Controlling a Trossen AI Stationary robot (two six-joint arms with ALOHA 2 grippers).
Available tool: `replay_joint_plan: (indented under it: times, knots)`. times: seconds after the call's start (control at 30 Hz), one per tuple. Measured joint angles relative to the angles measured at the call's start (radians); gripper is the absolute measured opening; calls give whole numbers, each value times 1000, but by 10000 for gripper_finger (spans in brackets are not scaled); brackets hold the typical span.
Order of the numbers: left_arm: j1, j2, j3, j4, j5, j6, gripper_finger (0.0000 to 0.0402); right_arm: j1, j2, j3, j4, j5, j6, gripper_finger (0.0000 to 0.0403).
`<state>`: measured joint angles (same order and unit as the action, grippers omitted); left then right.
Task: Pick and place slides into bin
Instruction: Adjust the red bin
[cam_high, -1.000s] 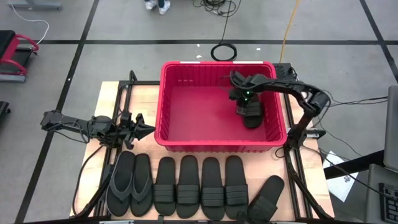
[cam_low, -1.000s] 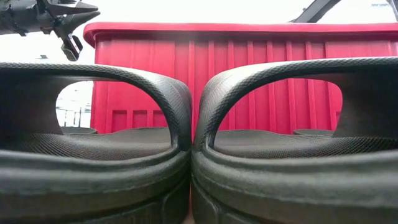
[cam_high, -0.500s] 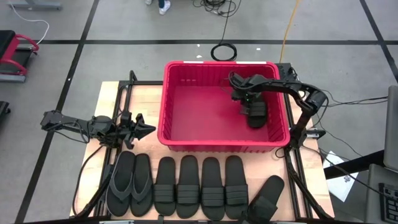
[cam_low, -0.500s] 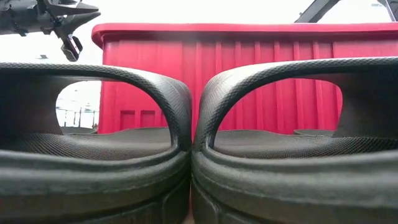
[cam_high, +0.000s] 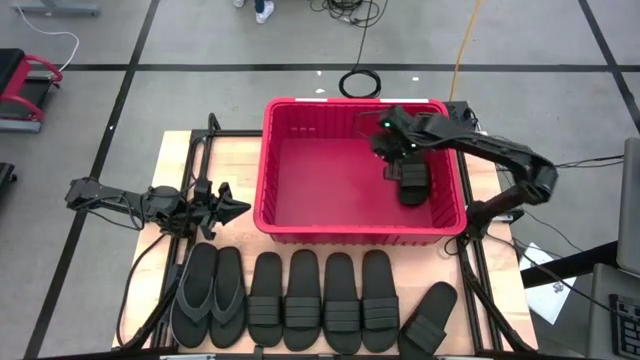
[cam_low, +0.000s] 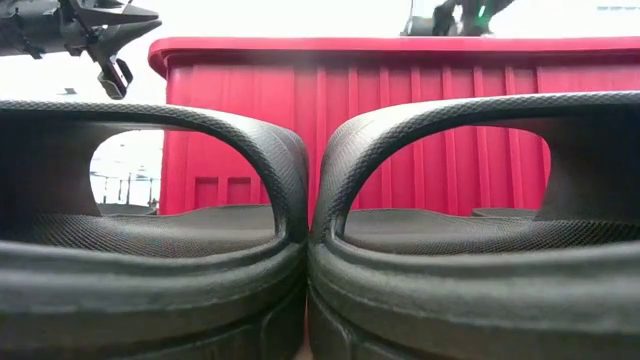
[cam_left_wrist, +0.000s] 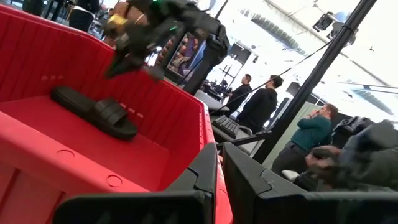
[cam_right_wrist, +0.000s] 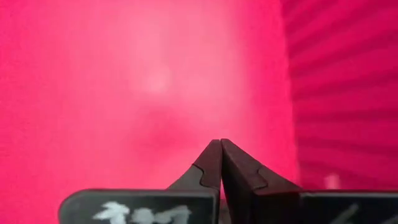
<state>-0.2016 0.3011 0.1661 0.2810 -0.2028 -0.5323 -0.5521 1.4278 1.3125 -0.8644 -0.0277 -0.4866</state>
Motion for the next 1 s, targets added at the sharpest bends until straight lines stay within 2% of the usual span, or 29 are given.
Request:
replay_joint_plan:
  times: [0.17,0.3,0.37,0.43,0.5,0.57,0.67,0.83,1.0]
  knots:
    - [0,0,0,1,0,0,26,112,-131,84,-23,-3,34,0]
    - [0,0,0,1,0,2,26,210,-217,133,-144,-4,83,0]
    - [0,0,0,1,0,0,26,250,-253,136,-240,64,146,0]
    - [0,0,0,0,0,1,26,265,-279,136,-359,210,233,0]
    - [0,0,0,0,0,3,26,252,-293,136,-465,401,307,0]
    - [0,0,0,0,0,10,26,223,-295,136,-517,532,368,0]
    - [0,0,0,0,0,22,26,160,-290,136,-523,548,408,0]
    - [0,0,0,0,0,23,26,34,-266,136,-559,583,614,0]
    - [0,0,0,1,0,21,26,-64,-247,135,-586,579,661,0]
